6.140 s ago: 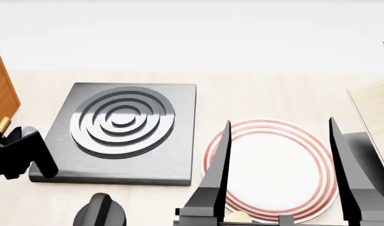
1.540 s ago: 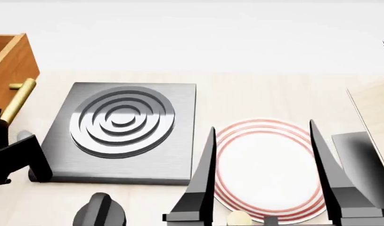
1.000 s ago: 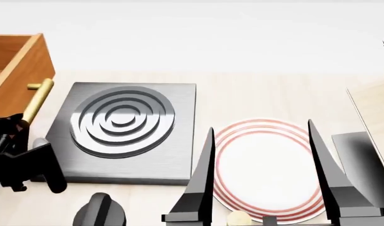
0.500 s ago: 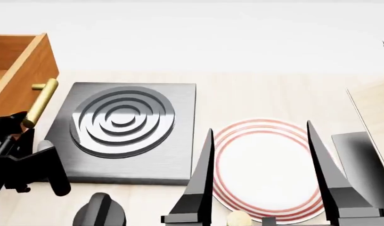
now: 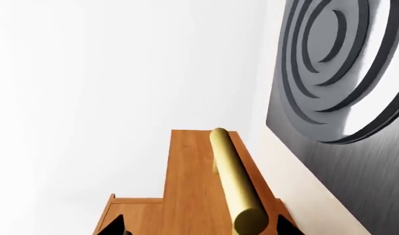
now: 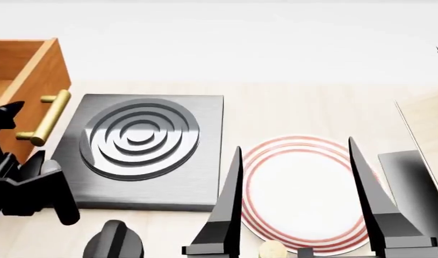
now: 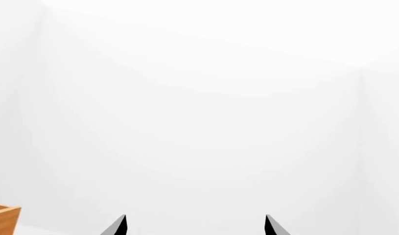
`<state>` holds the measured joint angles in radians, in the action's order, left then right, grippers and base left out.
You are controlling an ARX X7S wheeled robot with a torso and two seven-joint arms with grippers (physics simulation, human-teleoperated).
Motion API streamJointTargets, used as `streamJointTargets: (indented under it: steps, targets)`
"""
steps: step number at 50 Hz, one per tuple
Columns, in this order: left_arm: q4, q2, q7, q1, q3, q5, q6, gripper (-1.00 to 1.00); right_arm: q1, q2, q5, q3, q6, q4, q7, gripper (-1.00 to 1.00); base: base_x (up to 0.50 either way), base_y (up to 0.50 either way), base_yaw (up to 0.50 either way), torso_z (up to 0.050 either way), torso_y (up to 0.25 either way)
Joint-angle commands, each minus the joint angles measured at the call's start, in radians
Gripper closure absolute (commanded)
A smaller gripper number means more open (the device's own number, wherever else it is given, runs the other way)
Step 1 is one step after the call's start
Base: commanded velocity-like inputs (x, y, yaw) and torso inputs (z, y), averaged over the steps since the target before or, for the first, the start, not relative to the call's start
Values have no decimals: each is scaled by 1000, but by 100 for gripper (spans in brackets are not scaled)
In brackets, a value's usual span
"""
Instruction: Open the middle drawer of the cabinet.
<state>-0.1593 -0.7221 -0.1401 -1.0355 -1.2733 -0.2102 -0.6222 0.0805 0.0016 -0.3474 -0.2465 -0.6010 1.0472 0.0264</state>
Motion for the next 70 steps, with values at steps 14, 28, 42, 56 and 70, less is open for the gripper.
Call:
streamJointTargets:
  steps: [14, 28, 42, 56, 70]
  targets:
    - [143, -48, 10, 11, 51, -8, 23, -100, 0, 0, 7, 5, 3, 0, 1, -100, 0, 0, 0, 0, 1]
    - [350, -90, -54, 44, 293, 213, -29, -100, -1, 0, 2, -2, 0, 0, 1, -100, 0, 0, 0, 0, 0]
    - [343, -55, -9, 27, 482, 451, -79, -100, -4, 0, 1, -3, 4, 0, 2, -100, 0, 0, 0, 0, 0]
    - [254, -3, 72, -29, 567, 607, -215, -100, -3, 1, 1, -7, -1, 0, 4, -100, 0, 0, 0, 0, 0]
    - [164, 60, 105, -85, 706, 789, -377, -100, 0, 1, 4, -8, -4, 0, 6, -100, 0, 0, 0, 0, 0]
